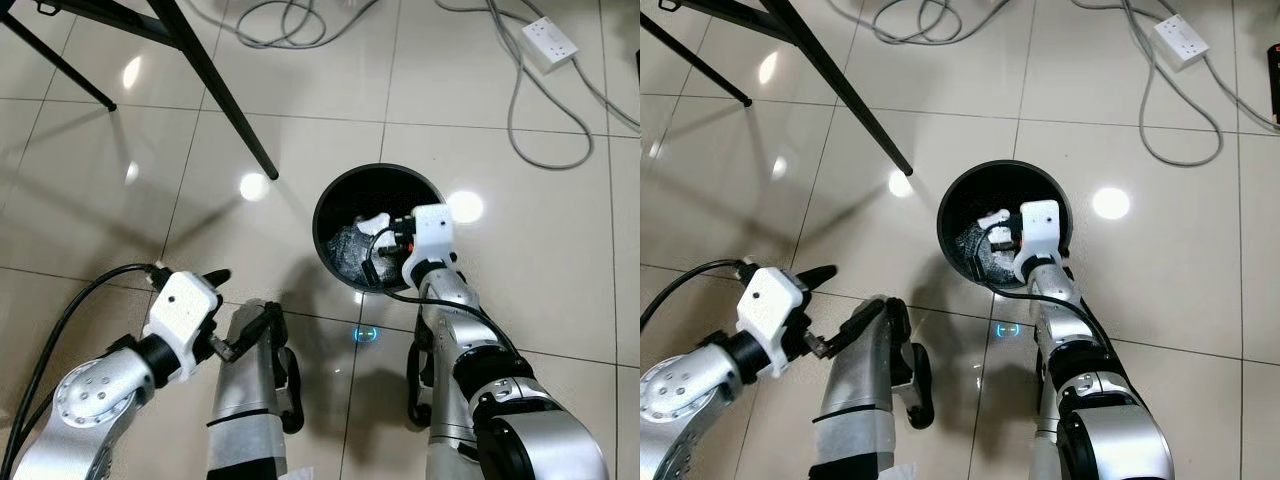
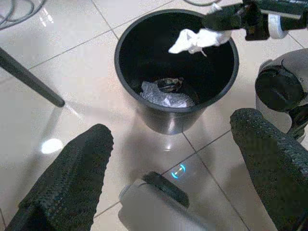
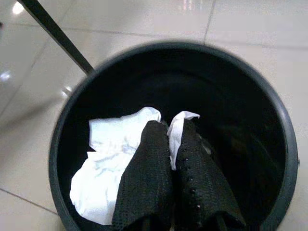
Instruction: Picking trash to rubbish bin
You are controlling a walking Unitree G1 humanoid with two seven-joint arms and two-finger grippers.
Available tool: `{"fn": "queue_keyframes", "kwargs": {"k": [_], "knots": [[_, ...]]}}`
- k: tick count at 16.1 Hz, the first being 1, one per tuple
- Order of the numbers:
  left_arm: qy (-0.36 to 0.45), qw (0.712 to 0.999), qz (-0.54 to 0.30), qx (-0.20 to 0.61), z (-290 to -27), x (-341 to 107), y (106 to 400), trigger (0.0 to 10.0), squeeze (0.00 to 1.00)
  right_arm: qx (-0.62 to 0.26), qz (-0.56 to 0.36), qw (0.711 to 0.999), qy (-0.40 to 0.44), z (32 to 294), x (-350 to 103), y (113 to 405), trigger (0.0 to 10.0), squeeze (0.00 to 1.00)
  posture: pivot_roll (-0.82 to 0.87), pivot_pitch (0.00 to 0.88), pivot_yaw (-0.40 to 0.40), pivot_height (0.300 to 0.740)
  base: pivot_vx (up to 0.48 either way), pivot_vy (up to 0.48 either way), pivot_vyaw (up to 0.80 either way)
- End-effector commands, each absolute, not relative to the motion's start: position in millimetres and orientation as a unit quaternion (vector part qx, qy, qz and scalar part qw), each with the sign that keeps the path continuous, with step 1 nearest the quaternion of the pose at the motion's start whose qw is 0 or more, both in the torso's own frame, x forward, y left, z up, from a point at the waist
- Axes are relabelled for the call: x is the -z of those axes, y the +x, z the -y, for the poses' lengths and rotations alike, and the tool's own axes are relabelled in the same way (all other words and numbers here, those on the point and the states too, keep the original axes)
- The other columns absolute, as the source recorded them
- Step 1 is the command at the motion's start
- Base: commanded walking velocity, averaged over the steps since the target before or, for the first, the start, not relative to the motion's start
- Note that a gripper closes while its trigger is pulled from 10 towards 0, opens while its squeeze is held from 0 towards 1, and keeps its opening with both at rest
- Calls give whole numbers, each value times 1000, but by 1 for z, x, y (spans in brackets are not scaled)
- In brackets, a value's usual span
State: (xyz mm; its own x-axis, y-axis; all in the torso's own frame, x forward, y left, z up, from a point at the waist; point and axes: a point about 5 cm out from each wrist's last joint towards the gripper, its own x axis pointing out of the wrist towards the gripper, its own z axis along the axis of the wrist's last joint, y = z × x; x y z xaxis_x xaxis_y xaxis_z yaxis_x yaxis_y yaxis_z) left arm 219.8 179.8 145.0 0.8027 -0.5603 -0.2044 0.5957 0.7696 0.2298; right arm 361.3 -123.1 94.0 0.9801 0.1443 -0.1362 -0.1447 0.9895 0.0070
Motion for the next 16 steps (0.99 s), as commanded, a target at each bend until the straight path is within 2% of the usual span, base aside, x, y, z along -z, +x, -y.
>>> {"fn": "queue_keyframes", "kwargs": {"k": [1, 4, 11, 12, 13, 14, 15, 16], "knots": [[142, 938, -77, 305, -183, -142, 214, 10000, 0, -65, -107, 992, 12, 119, -76, 353, 0, 0, 240, 555, 174, 564, 0, 0, 0], [142, 938, -81, 306, -183, -142, 213, 10000, 0, -73, -112, 991, 21, 112, -68, 347, 0, 0, 242, 558, 175, 564, 0, 0, 0], [144, 935, -93, 310, -186, -143, 206, 10000, 0, -27, -155, 987, 36, 114, -47, 336, 0, 0, 254, 570, 192, 564, 0, 0, 0], [144, 935, -95, 311, -187, -142, 205, 10000, 0, -20, -158, 987, 33, 116, -46, 335, 2863, 0, 252, 570, 193, 564, 0, 0, 0], [144, 934, -97, 312, -187, -142, 205, 10000, 0, -14, -161, 986, 27, 119, -44, 335, 9255, 0, 251, 572, 195, 564, 0, 0, 0], [144, 934, -97, 313, -187, -142, 205, 10000, 0, -11, -163, 986, 25, 120, -44, 334, 10000, 0, 251, 571, 195, 564, 0, 0, 0], [144, 933, -98, 314, -186, -142, 204, 10000, 0, -8, -165, 986, 25, 121, -43, 334, 10000, 525, 252, 573, 197, 564, 0, 0, 0], [144, 933, -98, 315, -186, -142, 204, 10000, 0, -7, -165, 986, 23, 122, -43, 334, 10000, 533, 252, 573, 198, 564, 0, 0, 0]]}}
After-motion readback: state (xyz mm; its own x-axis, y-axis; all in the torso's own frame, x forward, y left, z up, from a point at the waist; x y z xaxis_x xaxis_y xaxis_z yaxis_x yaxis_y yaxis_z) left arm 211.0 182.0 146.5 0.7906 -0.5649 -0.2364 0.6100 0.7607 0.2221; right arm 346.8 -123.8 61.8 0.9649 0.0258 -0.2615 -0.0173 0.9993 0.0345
